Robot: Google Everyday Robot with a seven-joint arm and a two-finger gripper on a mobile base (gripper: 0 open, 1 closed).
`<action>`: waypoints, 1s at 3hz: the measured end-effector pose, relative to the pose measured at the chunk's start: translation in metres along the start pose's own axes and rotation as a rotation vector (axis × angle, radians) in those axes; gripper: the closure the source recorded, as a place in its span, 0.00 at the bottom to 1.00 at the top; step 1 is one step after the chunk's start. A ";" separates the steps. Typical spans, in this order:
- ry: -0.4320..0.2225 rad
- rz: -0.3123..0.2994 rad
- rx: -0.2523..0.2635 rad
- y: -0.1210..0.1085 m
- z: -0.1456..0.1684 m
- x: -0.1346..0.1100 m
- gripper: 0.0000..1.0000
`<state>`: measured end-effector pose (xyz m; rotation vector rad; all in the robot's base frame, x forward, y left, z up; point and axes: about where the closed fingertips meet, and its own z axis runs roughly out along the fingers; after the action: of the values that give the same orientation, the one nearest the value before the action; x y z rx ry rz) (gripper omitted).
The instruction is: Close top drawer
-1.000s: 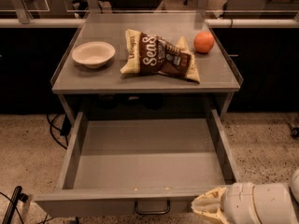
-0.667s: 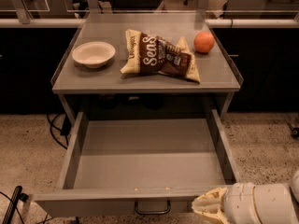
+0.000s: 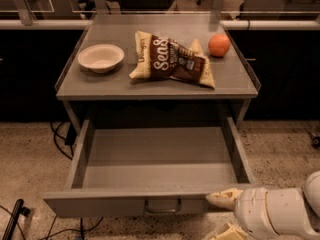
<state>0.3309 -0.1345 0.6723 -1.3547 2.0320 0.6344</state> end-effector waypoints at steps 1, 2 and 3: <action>0.012 -0.014 -0.019 -0.025 0.022 -0.011 1.00; 0.025 -0.039 -0.035 -0.067 0.050 -0.028 1.00; 0.039 -0.057 -0.019 -0.090 0.061 -0.035 1.00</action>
Offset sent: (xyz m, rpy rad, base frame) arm 0.1418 0.0415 -0.0301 -0.0354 0.0008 0.0813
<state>0.4385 -0.1037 0.6496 -1.4405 2.0150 0.6079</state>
